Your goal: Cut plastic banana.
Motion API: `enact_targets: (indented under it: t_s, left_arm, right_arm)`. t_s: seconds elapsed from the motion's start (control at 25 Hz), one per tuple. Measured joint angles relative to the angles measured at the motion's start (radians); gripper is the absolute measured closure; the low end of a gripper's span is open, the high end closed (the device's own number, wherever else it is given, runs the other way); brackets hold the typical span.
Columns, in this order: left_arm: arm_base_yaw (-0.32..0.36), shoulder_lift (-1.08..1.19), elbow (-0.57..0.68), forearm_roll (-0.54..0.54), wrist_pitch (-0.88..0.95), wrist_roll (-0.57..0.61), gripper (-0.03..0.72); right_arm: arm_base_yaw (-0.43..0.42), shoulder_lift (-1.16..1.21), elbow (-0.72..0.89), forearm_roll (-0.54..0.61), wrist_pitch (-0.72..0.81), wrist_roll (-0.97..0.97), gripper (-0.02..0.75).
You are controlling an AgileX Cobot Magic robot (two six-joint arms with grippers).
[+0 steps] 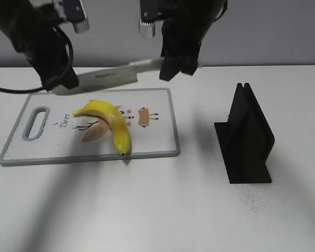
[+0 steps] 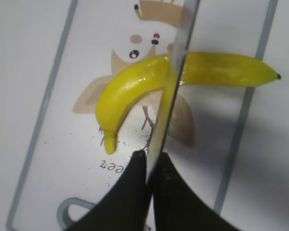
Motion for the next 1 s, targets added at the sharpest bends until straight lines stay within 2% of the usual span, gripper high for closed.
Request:
enact_targets:
  t_s: [0.08, 0.2, 0.28, 0.4, 0.72, 1.0]
  left_arm:
    - [-0.005, 0.067, 0.019, 0.021, -0.039, -0.041, 0.688]
    - [-0.024, 0.152, 0.120, 0.074, -0.196, -0.120, 0.679]
    - [-0.029, 0.195, 0.186, 0.068, -0.293, -0.135, 0.663]
    - [-0.031, 0.200, 0.213, 0.072, -0.334, -0.147, 0.658]
    - [-0.032, 0.170, 0.178, 0.082, -0.278, -0.154, 0.658]
    - [-0.032, 0.082, 0.023, 0.093, -0.060, -0.154, 0.658]
  right_arm:
    - [-0.001, 0.064, -0.001, -0.024, -0.006, 0.027, 0.549]
    - [0.000, 0.178, -0.001, -0.059, -0.028, 0.079, 0.545]
    - [0.002, 0.249, -0.001, -0.064, -0.035, 0.094, 0.538]
    - [0.004, 0.265, -0.016, -0.069, -0.032, 0.100, 0.535]
    - [0.008, 0.227, -0.008, -0.072, -0.029, 0.110, 0.536]
    - [0.009, 0.093, -0.001, -0.074, -0.002, 0.121, 0.540]
